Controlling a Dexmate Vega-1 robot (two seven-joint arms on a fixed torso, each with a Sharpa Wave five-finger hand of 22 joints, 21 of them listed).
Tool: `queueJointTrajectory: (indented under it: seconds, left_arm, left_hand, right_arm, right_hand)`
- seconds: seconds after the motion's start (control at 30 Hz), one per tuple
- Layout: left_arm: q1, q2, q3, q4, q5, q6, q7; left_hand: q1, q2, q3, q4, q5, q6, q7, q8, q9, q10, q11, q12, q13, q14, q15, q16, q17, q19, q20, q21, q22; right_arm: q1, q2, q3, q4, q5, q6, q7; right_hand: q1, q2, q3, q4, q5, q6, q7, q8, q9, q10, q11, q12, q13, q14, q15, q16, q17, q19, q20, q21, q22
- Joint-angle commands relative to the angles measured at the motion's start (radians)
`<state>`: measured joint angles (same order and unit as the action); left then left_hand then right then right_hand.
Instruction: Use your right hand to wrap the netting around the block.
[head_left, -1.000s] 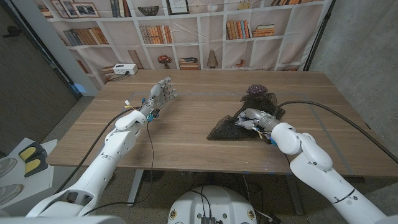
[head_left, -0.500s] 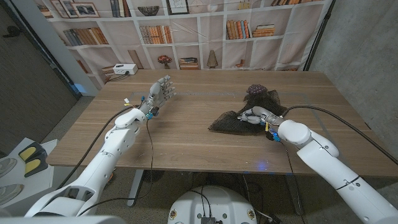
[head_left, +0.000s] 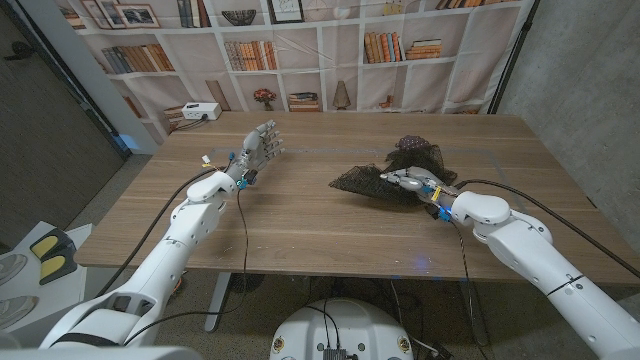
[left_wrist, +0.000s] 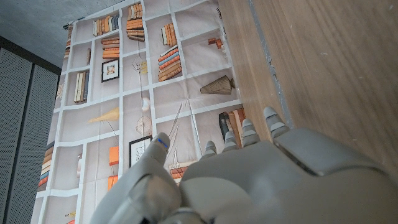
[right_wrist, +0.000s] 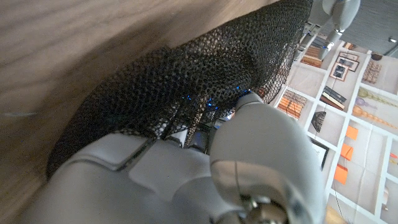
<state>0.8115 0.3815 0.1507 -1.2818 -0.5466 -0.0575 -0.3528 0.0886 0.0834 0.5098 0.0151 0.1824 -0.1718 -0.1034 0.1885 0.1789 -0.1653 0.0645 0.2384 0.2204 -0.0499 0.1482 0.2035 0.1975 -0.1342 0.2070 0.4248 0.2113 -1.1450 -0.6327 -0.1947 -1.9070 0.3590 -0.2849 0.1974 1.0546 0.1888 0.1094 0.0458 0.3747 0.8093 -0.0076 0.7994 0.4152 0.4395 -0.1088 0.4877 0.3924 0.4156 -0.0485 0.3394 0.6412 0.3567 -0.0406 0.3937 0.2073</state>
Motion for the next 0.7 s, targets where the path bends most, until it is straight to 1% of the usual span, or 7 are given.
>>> queueJointTrajectory:
  seconds: [0.03, 0.27, 0.47, 0.6, 0.7]
  left_arm:
    - [-0.014, -0.003, 0.004, 0.013, 0.005, 0.005, -0.004]
    - [-0.016, -0.004, 0.003, 0.018, 0.004, 0.002, -0.010]
    - [-0.016, -0.005, 0.001, 0.019, 0.004, -0.002, -0.011]
    - [-0.014, -0.004, 0.000, 0.017, 0.004, -0.002, -0.011]
    - [-0.012, -0.005, -0.002, 0.015, 0.002, -0.001, -0.009]
  left_hand:
    - [0.006, 0.005, 0.004, -0.003, 0.002, -0.041, -0.004, -0.001, 0.002, -0.007, 0.000, -0.003, 0.003, 0.004, 0.001, 0.000, 0.002, 0.005, 0.006, -0.003, 0.005]
    - [0.006, 0.005, 0.005, -0.003, 0.001, -0.040, -0.003, 0.000, 0.002, -0.006, 0.000, -0.003, 0.003, 0.004, 0.001, 0.000, 0.002, 0.005, 0.006, -0.004, 0.005]
    - [0.007, 0.005, 0.005, -0.004, 0.001, -0.040, -0.004, 0.000, 0.002, -0.007, -0.003, -0.003, 0.003, 0.004, 0.001, 0.000, 0.002, 0.005, 0.006, -0.004, 0.005]
    - [0.007, 0.005, 0.006, -0.004, 0.001, -0.040, -0.005, 0.000, 0.002, -0.006, -0.001, -0.003, 0.003, 0.004, 0.000, 0.000, 0.002, 0.005, 0.006, -0.004, 0.005]
    - [0.007, 0.005, 0.006, -0.004, 0.001, -0.041, -0.005, 0.000, 0.002, -0.006, -0.001, -0.003, 0.003, 0.004, 0.000, 0.000, 0.002, 0.005, 0.006, -0.004, 0.005]
  right_arm:
    - [0.002, -0.001, 0.018, 0.048, 0.225, 0.147, -0.042]
    - [0.000, -0.016, 0.020, 0.041, 0.239, 0.187, -0.077]
    - [-0.003, -0.006, 0.025, 0.043, 0.252, 0.218, -0.118]
    - [0.000, 0.002, 0.028, 0.048, 0.256, 0.238, -0.142]
    - [0.003, 0.010, 0.030, 0.054, 0.261, 0.248, -0.160]
  right_hand:
    - [-0.001, -0.001, 0.005, 0.009, 0.009, 0.018, -0.019, 0.007, -0.003, 0.000, -0.009, 0.000, 0.005, -0.004, -0.149, -0.004, 0.006, -0.002, -0.044, 0.009, 0.001]
    - [-0.002, -0.002, 0.009, 0.014, 0.009, 0.025, -0.021, 0.012, -0.010, 0.002, -0.009, 0.002, 0.009, -0.005, -0.150, -0.007, 0.011, -0.004, -0.039, 0.011, 0.001]
    - [0.005, -0.004, 0.018, 0.012, 0.009, 0.035, -0.016, 0.017, -0.019, 0.018, 0.005, 0.010, 0.013, 0.004, -0.144, -0.005, 0.019, 0.000, -0.030, 0.014, 0.000]
    - [0.004, -0.005, 0.020, 0.014, 0.007, 0.038, -0.018, 0.019, -0.023, 0.022, -0.001, 0.013, 0.015, 0.009, -0.145, -0.003, 0.024, 0.004, -0.030, 0.017, 0.000]
    - [0.005, -0.007, 0.021, 0.013, 0.006, 0.041, -0.015, 0.021, -0.027, 0.026, -0.001, 0.016, 0.017, 0.016, -0.147, 0.000, 0.028, 0.008, -0.031, 0.019, 0.000]
